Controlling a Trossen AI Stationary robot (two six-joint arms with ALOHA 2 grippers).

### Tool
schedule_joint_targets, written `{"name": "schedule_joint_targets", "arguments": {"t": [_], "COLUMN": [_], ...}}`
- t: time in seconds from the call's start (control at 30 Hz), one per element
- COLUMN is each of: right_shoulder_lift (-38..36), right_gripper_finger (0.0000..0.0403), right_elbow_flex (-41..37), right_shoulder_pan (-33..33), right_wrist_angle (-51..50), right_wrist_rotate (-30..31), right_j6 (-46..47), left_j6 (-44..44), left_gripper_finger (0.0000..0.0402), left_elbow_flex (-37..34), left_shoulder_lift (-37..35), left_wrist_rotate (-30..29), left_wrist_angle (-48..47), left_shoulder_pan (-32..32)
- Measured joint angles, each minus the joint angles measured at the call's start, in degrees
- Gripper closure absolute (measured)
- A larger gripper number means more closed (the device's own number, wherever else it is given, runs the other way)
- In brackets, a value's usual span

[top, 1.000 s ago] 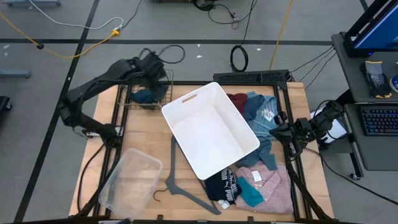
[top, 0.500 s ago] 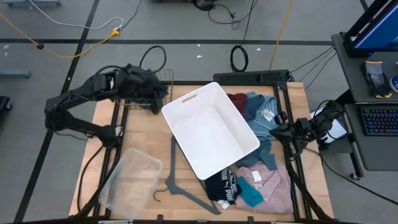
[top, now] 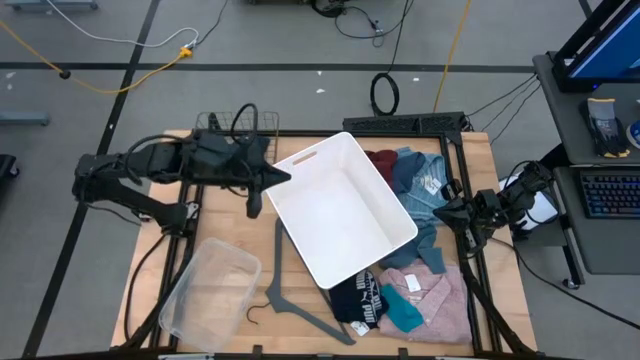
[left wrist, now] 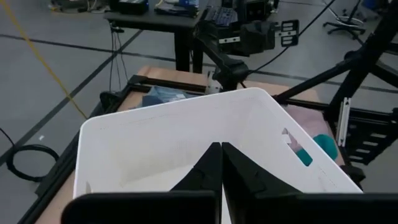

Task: Pick & Place Cloths
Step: Put the dark blue sock into the transparent bin

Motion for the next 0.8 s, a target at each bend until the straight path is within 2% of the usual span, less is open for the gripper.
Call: {"name": "schedule_joint_targets", "arguments": {"t": [0.63,0.8], "right_shoulder_lift": [0.0,0.0], "right_gripper_finger": [0.0399,0.0399], "right_elbow_flex": [-0.02,-0.02], "right_shoulder_pan": [0.0,0.0], "right_wrist_angle": [0.0,0.0], "right_wrist_rotate": [-0.04,0.07], "right_j6": [-1.51,0.01], "left_j6": [-0.33,-0.35], "left_gripper_finger": [0.0399,0.0386], "left_elbow_flex": [-0.04,-0.04], "left_shoulder_lift": [0.37,0.35], "left_wrist_rotate": [-1.8,-1.8], "left_wrist_angle": [0.16,0.22], "left_shoulder_pan": [-1.58,-1.58]}}
